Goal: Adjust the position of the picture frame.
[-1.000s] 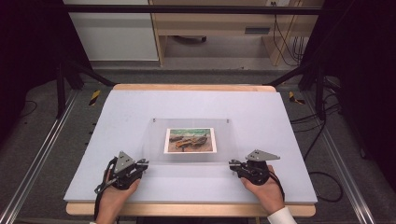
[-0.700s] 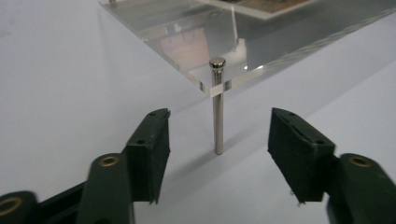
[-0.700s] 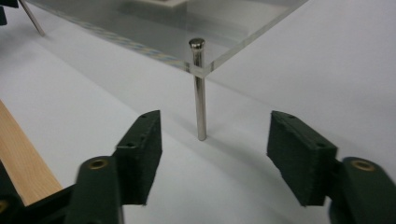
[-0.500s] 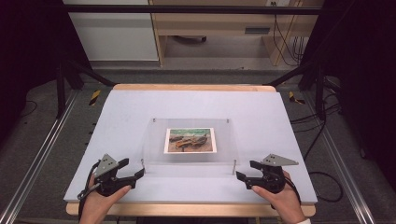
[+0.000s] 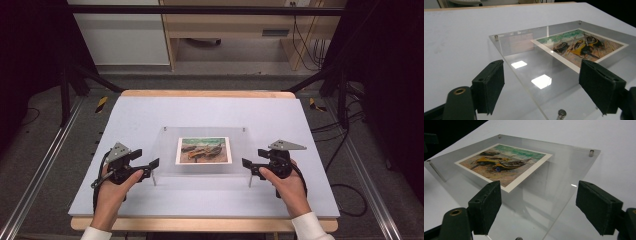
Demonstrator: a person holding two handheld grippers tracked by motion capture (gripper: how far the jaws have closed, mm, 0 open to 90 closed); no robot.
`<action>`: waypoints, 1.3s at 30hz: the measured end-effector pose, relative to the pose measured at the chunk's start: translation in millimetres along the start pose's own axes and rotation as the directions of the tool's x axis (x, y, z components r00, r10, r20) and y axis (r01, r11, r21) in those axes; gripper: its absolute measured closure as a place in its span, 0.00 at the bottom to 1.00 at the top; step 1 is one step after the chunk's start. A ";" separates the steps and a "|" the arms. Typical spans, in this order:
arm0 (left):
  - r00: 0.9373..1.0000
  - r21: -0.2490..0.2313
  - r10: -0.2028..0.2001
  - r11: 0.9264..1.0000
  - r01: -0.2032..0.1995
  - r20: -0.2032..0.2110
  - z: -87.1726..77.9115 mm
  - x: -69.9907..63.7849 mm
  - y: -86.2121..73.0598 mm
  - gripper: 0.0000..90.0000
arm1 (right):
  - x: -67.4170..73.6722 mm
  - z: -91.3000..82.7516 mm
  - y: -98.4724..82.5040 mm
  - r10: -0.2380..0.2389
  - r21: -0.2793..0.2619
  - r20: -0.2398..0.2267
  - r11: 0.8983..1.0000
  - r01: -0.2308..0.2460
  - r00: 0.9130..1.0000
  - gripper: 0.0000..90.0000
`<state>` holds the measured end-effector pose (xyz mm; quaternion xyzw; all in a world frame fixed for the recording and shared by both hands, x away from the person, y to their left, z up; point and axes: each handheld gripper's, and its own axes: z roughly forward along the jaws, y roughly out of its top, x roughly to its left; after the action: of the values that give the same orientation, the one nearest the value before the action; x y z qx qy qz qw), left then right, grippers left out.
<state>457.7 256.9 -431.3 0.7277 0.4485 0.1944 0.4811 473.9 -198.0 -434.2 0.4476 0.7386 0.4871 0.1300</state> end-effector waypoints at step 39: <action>0.978 0.087 -0.172 0.983 0.163 0.116 22.1 2.3 -19.4 0.23 | -2.7 15.5 -16.5 0.118 0.081 -0.046 0.990 -0.114 0.992 0.22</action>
<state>465.7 249.8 -458.8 0.7158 0.4849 0.0908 0.4942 476.4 -192.9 -456.3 0.4821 0.7329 0.4757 0.0650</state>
